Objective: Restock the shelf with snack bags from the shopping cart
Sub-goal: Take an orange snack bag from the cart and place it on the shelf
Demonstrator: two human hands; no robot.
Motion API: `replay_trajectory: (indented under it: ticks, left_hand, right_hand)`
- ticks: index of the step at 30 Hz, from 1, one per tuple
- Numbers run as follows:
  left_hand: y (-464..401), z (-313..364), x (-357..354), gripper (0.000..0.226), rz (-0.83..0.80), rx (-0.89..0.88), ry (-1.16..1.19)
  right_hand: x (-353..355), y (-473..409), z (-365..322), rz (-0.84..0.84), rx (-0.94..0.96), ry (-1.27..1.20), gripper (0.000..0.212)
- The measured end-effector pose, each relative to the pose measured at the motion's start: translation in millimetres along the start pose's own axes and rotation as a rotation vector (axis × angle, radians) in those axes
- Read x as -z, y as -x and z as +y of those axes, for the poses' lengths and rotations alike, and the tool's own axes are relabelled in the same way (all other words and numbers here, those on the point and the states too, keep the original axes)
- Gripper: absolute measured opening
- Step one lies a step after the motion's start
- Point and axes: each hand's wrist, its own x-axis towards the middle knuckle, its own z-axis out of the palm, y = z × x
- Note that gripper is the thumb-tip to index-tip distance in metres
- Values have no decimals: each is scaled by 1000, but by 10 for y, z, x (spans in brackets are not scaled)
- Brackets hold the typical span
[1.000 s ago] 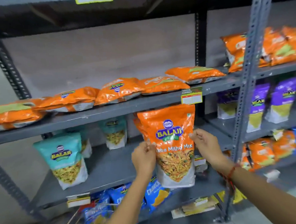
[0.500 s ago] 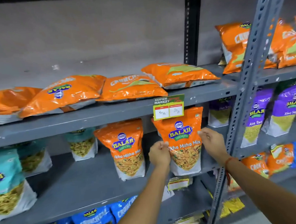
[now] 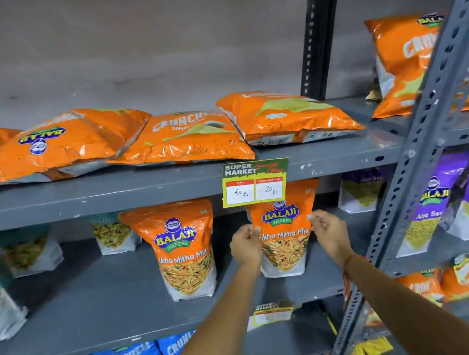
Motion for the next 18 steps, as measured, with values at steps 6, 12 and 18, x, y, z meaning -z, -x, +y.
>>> replay_trajectory:
  ticks: [6,12,18]
  left_hand:
    - [-86,-201,26,14,-51,46,-28]
    - [113,-53,517,17,11,-103,26]
    - [321,152,1694,20,196,-235,69]
  right_hand:
    - [-37,57,48,16,-66,-40,21]
    - [-274,334,-336,246,-28,-172,37]
    - [-1016,875,-1186,168,-24,-398,22]
